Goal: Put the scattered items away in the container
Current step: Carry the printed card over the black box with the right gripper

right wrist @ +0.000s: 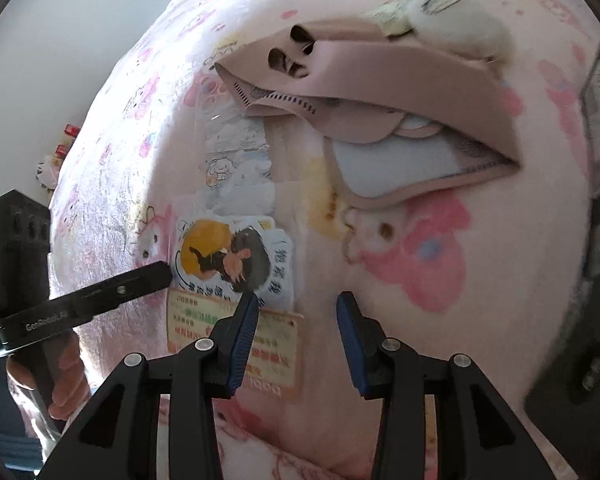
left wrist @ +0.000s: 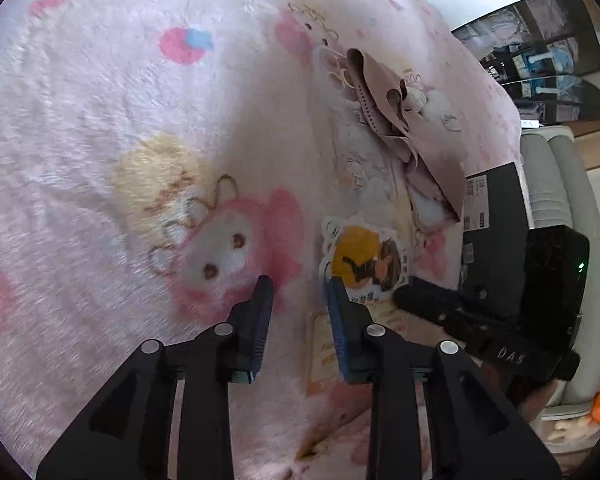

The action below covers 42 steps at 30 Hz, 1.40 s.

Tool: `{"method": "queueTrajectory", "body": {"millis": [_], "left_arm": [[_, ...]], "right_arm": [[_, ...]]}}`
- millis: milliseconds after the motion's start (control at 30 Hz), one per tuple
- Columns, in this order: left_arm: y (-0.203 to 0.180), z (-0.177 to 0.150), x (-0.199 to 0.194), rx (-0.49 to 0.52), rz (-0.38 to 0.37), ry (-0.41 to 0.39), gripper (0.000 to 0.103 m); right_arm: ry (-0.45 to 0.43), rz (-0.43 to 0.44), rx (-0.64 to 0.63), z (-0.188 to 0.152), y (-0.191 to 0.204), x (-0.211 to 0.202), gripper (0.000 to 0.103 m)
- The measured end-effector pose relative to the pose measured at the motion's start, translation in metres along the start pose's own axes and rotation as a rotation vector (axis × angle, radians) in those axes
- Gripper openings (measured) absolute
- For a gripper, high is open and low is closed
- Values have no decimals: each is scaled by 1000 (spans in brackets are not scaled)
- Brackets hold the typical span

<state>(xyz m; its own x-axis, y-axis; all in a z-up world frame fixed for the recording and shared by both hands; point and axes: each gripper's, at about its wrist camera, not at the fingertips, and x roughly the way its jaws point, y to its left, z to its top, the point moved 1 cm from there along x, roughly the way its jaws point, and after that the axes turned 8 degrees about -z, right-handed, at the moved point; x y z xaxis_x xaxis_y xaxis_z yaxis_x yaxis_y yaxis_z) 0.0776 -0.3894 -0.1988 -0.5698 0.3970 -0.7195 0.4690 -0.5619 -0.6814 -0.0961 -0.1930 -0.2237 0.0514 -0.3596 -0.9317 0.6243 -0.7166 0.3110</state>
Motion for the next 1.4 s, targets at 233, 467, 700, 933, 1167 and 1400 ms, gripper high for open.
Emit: {"method": "queueTrajectory", "body": {"millis": [233, 467, 700, 933, 1167, 1400], "left_arm": [[-44, -10, -20, 96, 43, -13, 21], [-128, -24, -55, 247, -37, -56, 21], [-235, -38, -20, 421, -95, -9, 21], [-338, -25, 93, 496, -219, 170, 21], [-383, -43, 213, 576, -58, 366, 23], [-362, -51, 245, 524, -29, 445, 29]], "right_arm": [[-36, 33, -41, -15, 10, -29, 18], [-226, 17, -27, -30, 4, -130, 18], [-331, -63, 47, -17, -45, -200, 19], [-380, -242, 166, -33, -164, -259, 20], [-317, -230, 387, -49, -275, -238, 21], [-220, -295, 412, -50, -289, -212, 20]]}}
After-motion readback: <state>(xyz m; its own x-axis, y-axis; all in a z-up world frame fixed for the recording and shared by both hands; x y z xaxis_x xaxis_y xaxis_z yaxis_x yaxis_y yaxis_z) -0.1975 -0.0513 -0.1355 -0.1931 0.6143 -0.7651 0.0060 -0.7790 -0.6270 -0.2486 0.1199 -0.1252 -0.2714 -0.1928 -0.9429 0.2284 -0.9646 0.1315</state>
